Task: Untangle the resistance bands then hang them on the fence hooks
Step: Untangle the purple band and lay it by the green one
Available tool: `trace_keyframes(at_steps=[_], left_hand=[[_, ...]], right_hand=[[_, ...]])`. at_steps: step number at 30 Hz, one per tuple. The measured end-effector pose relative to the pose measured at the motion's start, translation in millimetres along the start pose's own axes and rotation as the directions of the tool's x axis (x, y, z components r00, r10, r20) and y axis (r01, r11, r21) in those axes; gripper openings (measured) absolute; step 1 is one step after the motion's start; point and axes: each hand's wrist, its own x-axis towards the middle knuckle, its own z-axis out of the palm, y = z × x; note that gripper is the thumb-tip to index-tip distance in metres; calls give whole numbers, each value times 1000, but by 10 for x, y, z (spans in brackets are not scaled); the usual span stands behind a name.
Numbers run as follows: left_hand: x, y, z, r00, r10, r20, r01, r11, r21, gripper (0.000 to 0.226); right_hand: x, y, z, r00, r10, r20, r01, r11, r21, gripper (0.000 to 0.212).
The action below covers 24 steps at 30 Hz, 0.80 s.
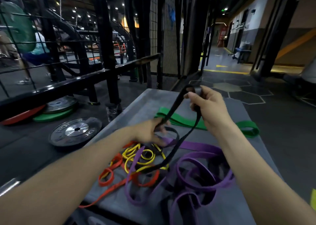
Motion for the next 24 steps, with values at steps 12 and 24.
trace_keyframes(at_steps=[12,24], left_hand=[[-105,-503,-733,785,-360,-504,373,924,-79,31],[189,1042,-640,905,-201,-376,-206,566,-798,25]], right_hand=[[78,676,-382,938,18,-347,-86,980,-181,10],[-86,477,214,991,-120,59,127,984,-126,27]])
